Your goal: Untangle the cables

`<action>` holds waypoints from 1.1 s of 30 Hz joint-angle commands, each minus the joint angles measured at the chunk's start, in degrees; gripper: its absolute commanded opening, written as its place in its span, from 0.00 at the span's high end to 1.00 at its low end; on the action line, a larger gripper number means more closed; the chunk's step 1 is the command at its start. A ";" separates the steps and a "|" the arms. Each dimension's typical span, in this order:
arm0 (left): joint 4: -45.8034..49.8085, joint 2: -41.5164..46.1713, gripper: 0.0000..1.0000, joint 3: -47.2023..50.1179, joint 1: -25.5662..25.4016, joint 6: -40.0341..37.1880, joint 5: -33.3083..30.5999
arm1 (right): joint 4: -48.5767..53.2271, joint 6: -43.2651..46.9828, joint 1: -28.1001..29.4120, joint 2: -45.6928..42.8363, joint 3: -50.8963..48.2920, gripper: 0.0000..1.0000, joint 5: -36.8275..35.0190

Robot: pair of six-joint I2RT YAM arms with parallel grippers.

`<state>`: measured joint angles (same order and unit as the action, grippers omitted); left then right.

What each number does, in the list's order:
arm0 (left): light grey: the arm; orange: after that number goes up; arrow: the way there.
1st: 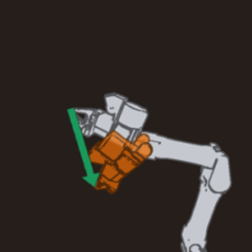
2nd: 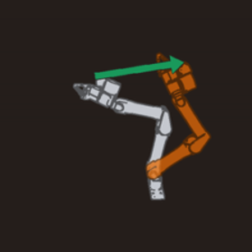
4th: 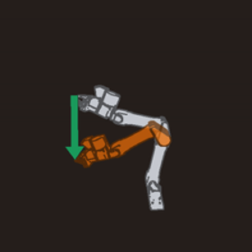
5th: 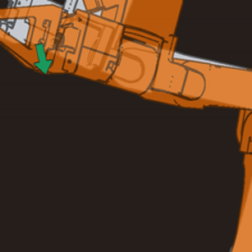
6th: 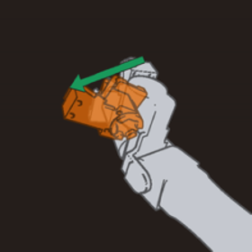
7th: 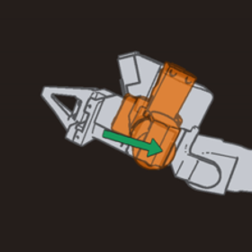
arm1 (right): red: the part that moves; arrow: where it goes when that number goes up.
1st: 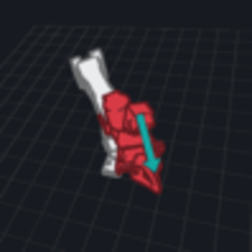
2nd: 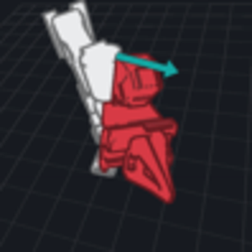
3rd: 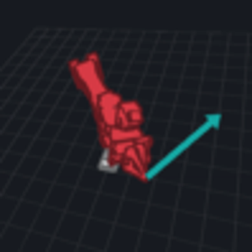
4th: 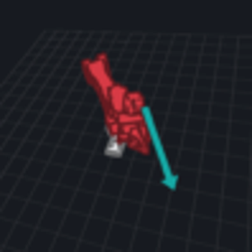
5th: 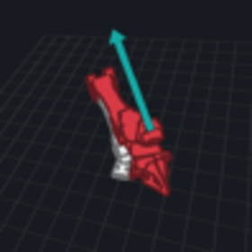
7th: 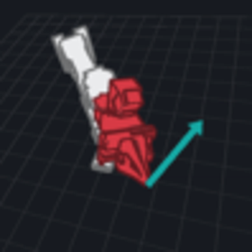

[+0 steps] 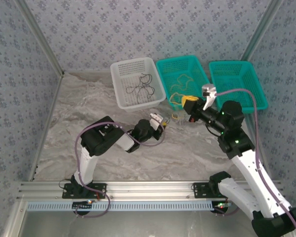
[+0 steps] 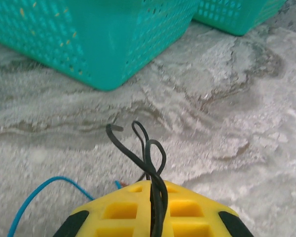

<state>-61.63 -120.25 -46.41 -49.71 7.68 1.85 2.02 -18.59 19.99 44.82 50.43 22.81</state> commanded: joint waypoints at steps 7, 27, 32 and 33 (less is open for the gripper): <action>-1.14 2.65 1.00 4.22 0.86 4.43 -1.89 | 3.10 1.74 -2.41 -2.78 4.86 1.00 -11.22; 17.68 12.54 1.00 3.22 0.85 14.08 -10.05 | 13.94 -4.17 -6.57 20.99 11.99 1.00 -23.44; 17.81 12.07 1.00 3.20 0.87 16.51 -9.85 | 10.00 -4.54 -8.10 29.63 16.08 1.00 -21.42; 18.02 11.91 1.00 3.14 0.85 17.00 -9.76 | 9.18 -4.58 -8.55 31.14 16.82 1.00 -21.42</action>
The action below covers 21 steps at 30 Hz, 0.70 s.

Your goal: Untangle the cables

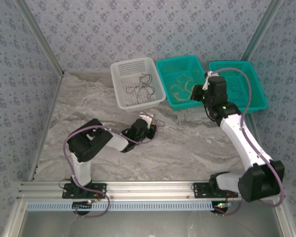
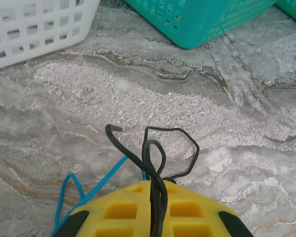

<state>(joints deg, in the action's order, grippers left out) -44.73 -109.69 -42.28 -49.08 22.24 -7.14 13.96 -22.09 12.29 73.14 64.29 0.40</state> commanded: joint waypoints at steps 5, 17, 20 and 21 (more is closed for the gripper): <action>3.07 1.36 1.00 -1.84 0.27 3.52 -0.29 | -4.11 -1.03 -3.03 13.19 9.57 1.00 1.64; 4.07 2.05 1.00 -2.00 0.96 5.96 1.85 | -0.29 2.65 -3.52 24.87 17.41 0.22 1.75; 4.12 1.85 1.00 -2.05 1.13 6.32 2.68 | 0.01 3.39 -3.58 22.47 15.21 0.11 0.84; 4.12 1.76 1.00 -2.14 1.18 6.33 2.93 | 0.19 3.44 -3.52 21.57 14.49 0.08 0.53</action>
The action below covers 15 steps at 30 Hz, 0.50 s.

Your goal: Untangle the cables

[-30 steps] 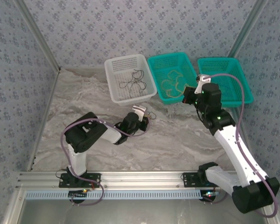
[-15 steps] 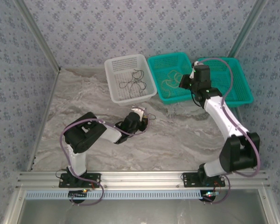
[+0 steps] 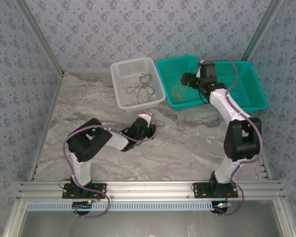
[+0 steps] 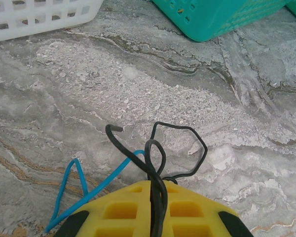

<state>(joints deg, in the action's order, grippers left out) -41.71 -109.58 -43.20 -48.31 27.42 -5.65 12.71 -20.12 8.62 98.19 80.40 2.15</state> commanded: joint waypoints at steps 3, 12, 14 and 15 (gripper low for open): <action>1.11 1.47 1.00 -1.49 0.43 1.14 2.15 | 1.64 1.10 0.13 -6.65 -4.14 0.00 -2.24; 1.18 3.00 1.00 -1.71 0.49 1.26 5.60 | 4.12 -0.78 0.38 -15.83 -10.26 0.00 -2.19; 1.74 3.19 1.00 -1.71 0.46 1.15 5.91 | 4.00 -0.86 0.75 -18.21 -12.55 0.00 -1.29; 2.16 3.31 1.00 -1.70 0.49 1.10 6.00 | 3.90 -0.81 0.95 -19.27 -14.25 0.00 -1.33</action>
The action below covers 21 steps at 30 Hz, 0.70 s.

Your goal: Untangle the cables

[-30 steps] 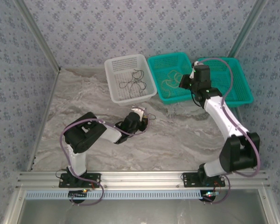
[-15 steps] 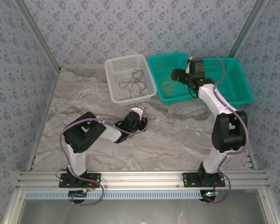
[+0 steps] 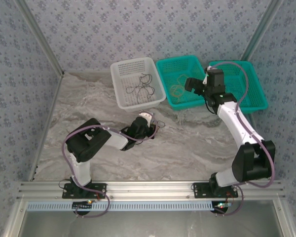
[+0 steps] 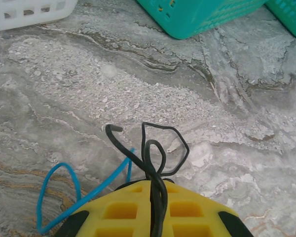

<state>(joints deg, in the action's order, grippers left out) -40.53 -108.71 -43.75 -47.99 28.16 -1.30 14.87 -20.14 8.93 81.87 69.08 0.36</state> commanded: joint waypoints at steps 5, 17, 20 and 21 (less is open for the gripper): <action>2.35 2.99 1.00 -0.98 0.14 0.23 2.53 | 2.36 -0.61 1.83 -8.48 -8.10 0.00 -0.70; 13.51 6.49 0.95 -2.78 -0.07 -2.53 8.36 | 0.40 -7.36 6.18 -23.88 -25.07 0.00 2.35; 18.28 7.91 0.90 -3.42 -0.73 -4.69 10.03 | 1.20 -8.26 7.26 -25.26 -27.62 0.00 2.55; 19.59 8.13 0.88 -3.45 -1.06 -6.00 10.53 | 1.52 -8.76 7.55 -25.55 -28.32 0.00 2.51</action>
<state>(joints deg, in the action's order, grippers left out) -26.89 -103.35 -45.60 -48.12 25.56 5.93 16.16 -26.11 15.49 57.34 42.48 1.89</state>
